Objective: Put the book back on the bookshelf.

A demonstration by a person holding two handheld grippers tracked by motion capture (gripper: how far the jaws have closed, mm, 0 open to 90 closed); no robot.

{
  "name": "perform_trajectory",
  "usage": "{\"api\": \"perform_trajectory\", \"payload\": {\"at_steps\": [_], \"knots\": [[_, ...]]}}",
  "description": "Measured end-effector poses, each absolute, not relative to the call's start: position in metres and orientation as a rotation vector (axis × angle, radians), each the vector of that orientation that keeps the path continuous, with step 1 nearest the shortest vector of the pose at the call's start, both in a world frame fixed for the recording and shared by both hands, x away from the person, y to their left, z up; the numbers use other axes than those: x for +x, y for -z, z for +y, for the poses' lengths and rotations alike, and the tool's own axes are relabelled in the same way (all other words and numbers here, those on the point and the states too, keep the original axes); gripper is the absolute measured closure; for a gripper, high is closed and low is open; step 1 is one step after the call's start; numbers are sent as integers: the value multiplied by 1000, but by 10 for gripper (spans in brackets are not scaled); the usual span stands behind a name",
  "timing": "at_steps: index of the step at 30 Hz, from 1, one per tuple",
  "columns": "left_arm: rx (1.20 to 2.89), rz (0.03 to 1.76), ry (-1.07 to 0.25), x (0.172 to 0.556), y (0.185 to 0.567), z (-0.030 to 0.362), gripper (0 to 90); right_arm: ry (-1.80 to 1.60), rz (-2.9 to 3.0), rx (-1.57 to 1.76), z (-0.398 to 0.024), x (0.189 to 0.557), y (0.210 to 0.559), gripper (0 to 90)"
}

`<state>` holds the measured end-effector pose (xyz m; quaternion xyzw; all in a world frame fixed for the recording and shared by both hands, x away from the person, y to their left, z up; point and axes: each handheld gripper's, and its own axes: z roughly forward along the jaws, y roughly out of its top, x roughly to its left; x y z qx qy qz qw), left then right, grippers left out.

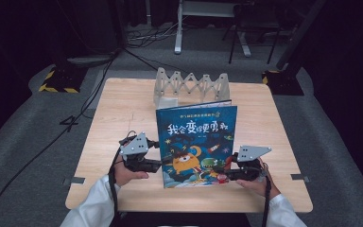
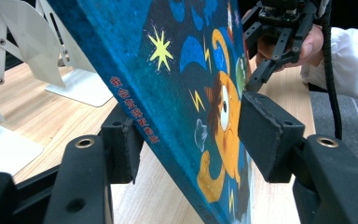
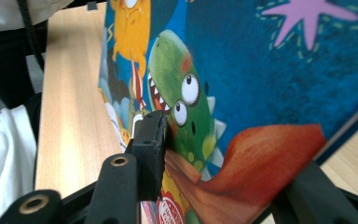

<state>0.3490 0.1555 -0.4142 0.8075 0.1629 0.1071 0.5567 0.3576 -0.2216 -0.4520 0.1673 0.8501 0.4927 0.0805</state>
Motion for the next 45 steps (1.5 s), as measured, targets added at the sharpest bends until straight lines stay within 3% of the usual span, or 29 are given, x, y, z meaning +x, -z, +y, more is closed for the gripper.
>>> {"api": "perform_trajectory", "payload": {"at_steps": [4,13,23,36,45], "knots": [[1913,368,-274,347,411,154,502,-1463,2515,530,-225,359,451,583],[1901,364,-326,346,405,150,532,-1406,2458,558,-223,361,450,565],[1866,327,-403,339,393,152,645,-1369,2433,558,-211,364,448,501],[1865,280,-382,326,394,145,720,-1261,2392,657,-225,356,454,451],[1877,227,-337,321,401,135,759,-1249,2391,731,-235,369,474,448]]}}
